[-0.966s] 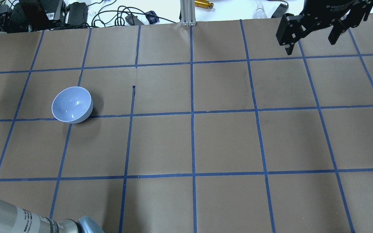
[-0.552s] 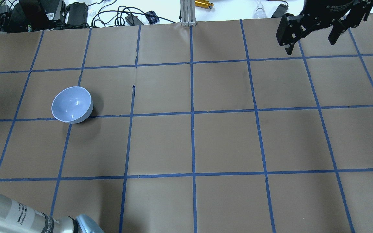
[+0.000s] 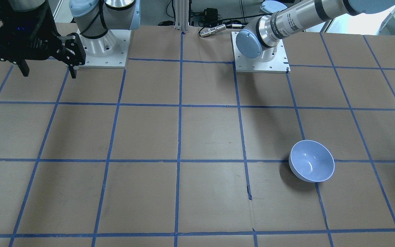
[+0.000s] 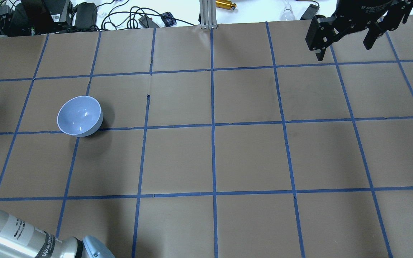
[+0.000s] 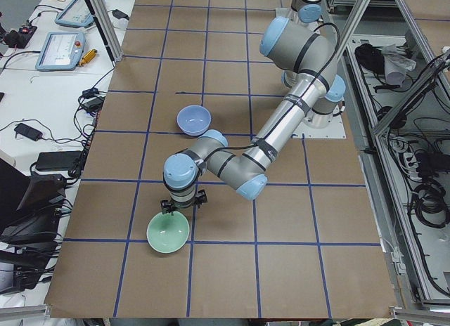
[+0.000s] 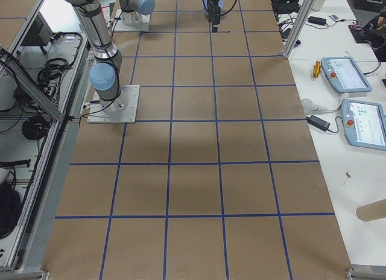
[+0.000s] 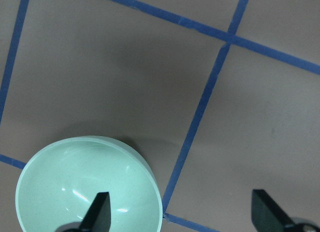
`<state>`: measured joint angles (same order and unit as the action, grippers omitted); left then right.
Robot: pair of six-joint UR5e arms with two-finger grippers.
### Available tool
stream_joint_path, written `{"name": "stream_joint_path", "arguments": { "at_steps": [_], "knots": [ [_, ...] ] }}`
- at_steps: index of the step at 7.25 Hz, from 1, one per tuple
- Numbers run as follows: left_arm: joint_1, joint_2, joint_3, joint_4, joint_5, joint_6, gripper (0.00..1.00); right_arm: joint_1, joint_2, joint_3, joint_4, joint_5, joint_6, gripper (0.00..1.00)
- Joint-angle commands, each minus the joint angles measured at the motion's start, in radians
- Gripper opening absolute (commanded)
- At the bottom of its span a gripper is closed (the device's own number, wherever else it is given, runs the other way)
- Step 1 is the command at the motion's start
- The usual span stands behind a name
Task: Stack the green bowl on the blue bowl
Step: 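Lower the left gripper onto the pale green bowl rim and grasp it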
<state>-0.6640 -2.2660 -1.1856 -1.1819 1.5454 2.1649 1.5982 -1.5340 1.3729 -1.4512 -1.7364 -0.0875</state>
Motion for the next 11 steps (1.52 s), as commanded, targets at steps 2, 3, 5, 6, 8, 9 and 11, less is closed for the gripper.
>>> {"name": "stream_joint_path", "arguments": {
  "at_steps": [2,3,5,6,8,9,11],
  "knots": [
    [0.001,-0.075,0.038,0.010,-0.001,0.038,1.00,0.000,0.000,0.000,0.000,0.000,0.000,1.00],
    [0.001,-0.085,0.038,0.031,-0.001,0.042,1.00,0.000,0.000,0.000,0.000,0.000,0.000,1.00],
    [0.003,-0.107,0.040,0.042,0.002,0.050,1.00,0.000,0.000,0.000,0.000,0.000,0.000,1.00],
    [0.003,-0.118,0.040,0.069,0.002,0.050,1.00,-0.001,0.000,0.000,0.000,0.000,0.000,1.00],
    [0.014,-0.130,0.038,0.082,0.002,0.050,1.00,0.000,0.000,0.000,0.000,0.000,0.000,1.00],
    [0.014,-0.136,0.040,0.082,0.002,0.049,1.00,0.000,0.000,0.000,0.000,0.000,0.000,1.00],
    [0.015,-0.142,0.050,0.084,0.012,0.049,0.71,0.000,0.000,0.000,0.000,0.000,0.000,1.00]
  ]
}}
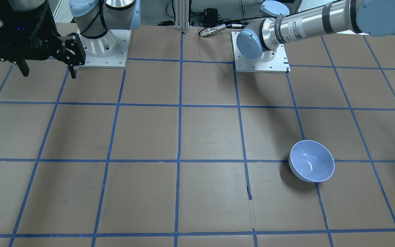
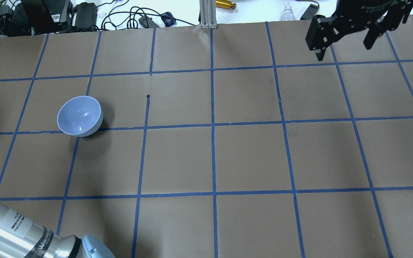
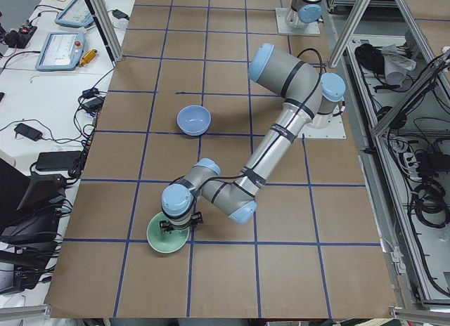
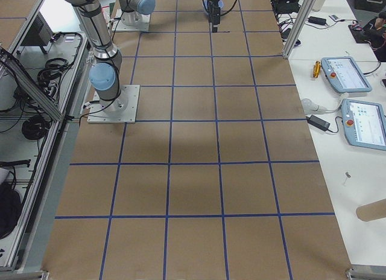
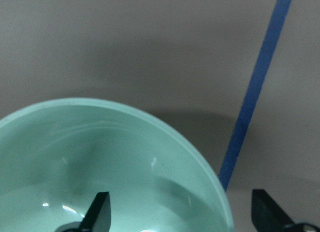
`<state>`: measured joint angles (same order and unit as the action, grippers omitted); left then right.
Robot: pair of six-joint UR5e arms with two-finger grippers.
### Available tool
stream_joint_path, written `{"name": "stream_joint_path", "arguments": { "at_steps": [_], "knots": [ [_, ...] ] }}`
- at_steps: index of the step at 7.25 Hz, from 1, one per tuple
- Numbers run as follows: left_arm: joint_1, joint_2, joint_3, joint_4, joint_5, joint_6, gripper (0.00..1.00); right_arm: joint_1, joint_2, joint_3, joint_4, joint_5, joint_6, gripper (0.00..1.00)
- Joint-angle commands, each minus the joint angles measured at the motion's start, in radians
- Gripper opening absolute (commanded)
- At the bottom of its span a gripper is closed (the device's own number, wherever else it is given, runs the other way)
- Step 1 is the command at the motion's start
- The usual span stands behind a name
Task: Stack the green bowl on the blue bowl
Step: 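Lower the left gripper onto the pale green bowl rim and grasp it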
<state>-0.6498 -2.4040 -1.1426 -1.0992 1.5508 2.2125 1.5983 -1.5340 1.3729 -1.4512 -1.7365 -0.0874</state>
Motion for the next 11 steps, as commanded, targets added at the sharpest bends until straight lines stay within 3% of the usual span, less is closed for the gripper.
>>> {"name": "stream_joint_path", "arguments": {
  "at_steps": [1,2,11],
  "knots": [
    [0.001,-0.012,0.021,0.004,0.008,-0.004,0.21,0.000,0.000,0.000,0.000,0.000,0.000,1.00],
    [0.001,-0.012,0.023,0.004,0.011,-0.005,0.00,0.000,0.000,0.000,0.000,0.000,0.000,1.00],
    [-0.001,0.015,0.008,-0.016,0.021,-0.010,0.00,0.000,0.000,0.000,0.000,0.000,0.000,1.00]
  ]
}}
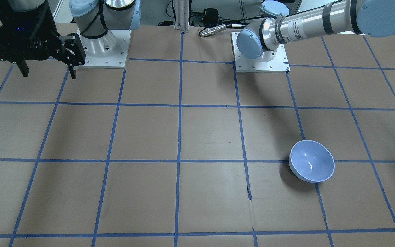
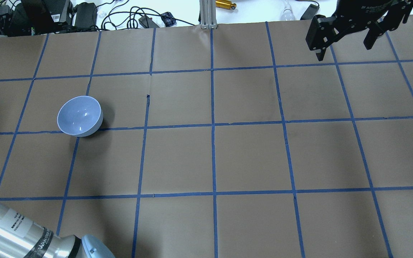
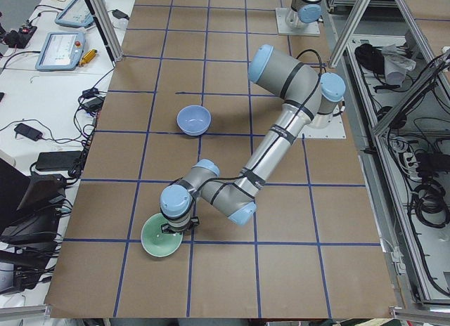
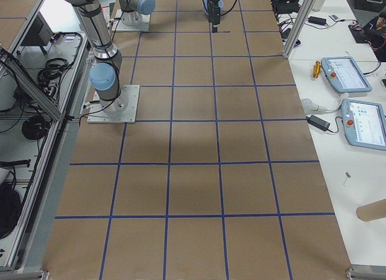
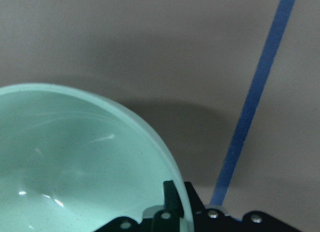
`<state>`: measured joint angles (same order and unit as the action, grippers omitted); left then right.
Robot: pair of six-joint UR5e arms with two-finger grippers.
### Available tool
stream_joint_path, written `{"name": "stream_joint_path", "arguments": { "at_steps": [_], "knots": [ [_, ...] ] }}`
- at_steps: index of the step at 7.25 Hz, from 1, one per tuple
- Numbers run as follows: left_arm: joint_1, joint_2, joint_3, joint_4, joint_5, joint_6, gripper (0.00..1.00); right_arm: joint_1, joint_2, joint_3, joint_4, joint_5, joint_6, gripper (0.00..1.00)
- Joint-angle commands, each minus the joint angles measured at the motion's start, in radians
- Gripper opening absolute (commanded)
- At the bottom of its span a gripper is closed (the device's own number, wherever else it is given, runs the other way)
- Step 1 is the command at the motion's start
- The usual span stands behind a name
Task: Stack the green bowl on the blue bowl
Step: 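Lift the green bowl with the left gripper toward the blue bowl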
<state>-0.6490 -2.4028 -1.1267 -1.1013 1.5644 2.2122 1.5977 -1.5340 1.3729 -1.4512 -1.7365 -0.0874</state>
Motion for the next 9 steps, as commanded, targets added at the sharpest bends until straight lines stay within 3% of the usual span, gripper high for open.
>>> {"name": "stream_joint_path", "arguments": {
  "at_steps": [1,6,9],
  "knots": [
    [-0.009,0.036,-0.016,-0.047,0.031,-0.012,0.00,0.001,0.000,0.000,0.000,0.000,0.000,1.00],
    [-0.165,0.230,-0.067,-0.265,0.069,-0.312,0.00,0.001,0.000,0.000,0.000,0.000,0.000,1.00],
    [-0.288,0.355,-0.132,-0.272,0.072,-0.562,0.00,0.001,0.000,0.000,0.000,0.000,0.000,1.00]
  ]
}}
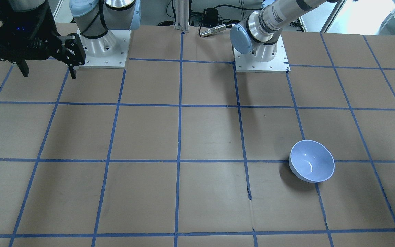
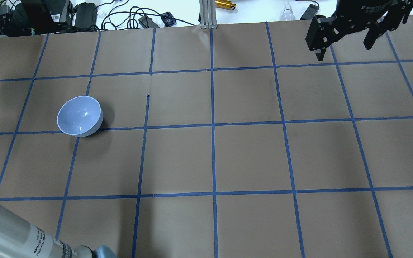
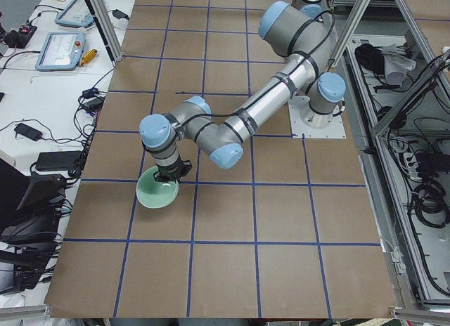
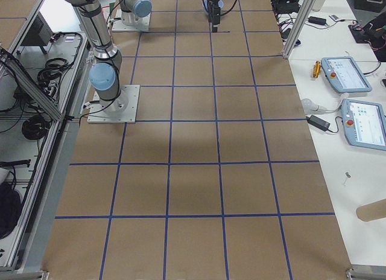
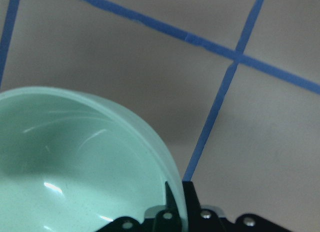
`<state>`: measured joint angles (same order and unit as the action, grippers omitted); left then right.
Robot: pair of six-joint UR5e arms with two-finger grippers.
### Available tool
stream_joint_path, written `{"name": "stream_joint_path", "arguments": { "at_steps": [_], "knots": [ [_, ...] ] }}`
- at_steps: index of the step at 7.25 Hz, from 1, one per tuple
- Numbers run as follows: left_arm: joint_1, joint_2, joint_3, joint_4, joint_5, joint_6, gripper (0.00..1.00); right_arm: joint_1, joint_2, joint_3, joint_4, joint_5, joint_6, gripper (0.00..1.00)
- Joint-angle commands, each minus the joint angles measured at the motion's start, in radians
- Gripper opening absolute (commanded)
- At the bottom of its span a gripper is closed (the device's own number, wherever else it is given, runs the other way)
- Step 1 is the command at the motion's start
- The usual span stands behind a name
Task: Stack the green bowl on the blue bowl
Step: 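Lift the green bowl with the left gripper toward the blue bowl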
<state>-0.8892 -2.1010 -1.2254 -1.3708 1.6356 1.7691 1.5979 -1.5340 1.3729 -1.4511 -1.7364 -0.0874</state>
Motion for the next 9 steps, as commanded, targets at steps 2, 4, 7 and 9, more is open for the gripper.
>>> {"name": "stream_joint_path", "arguments": {
  "at_steps": [2,4,7,9],
  "knots": [
    [-0.147,0.135,-0.129,0.012,0.003,-0.323,0.00,-0.001,0.000,0.000,0.000,0.000,0.000,1.00],
    [-0.242,0.212,-0.210,0.013,0.033,-0.518,0.00,0.000,0.000,0.000,0.000,0.000,0.000,1.00],
    [-0.435,0.312,-0.339,0.016,0.115,-0.901,0.00,0.000,0.000,0.000,0.000,0.000,0.000,1.00],
    [-0.487,0.361,-0.452,0.022,0.138,-1.053,0.00,-0.001,0.000,0.000,0.000,0.000,0.000,1.00]
  ]
}}
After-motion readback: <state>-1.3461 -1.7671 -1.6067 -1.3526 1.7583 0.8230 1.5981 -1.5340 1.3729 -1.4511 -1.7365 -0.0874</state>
